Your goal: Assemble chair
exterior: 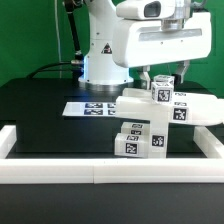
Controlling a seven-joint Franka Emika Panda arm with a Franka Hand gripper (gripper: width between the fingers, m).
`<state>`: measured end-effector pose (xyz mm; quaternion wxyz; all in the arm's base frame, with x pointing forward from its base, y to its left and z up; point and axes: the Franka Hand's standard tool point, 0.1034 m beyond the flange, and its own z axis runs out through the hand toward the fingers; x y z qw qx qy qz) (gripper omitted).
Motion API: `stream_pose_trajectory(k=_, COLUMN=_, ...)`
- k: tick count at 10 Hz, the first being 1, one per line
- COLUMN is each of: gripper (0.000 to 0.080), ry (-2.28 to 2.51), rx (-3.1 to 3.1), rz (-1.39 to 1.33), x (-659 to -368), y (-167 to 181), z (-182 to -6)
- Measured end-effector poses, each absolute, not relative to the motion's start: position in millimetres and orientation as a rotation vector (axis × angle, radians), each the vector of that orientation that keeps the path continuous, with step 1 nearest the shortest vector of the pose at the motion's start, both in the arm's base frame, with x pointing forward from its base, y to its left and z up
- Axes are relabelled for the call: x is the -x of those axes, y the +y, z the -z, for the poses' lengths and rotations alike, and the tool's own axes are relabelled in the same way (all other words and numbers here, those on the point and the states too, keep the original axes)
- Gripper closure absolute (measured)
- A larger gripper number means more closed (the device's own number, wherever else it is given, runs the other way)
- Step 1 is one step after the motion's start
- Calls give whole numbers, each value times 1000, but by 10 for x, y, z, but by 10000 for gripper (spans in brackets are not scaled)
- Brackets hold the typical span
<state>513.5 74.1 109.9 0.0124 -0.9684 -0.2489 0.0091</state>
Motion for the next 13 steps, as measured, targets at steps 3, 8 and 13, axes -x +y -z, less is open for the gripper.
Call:
stream_pose_trajectory(k=3, gripper=515, ry=-735, rx=3029, rz=-30, x=-5134, y=738, z=-1096)
stream_pose_trajectory(k=8, gripper=515, ry=-301, rx=3102, rz=-34, x=-5133, y=746, z=-1096)
stream_pose_trajectory(k=13, gripper=514, ry=234, rx=3109, rz=-40, x=-5133, y=765, z=-1098)
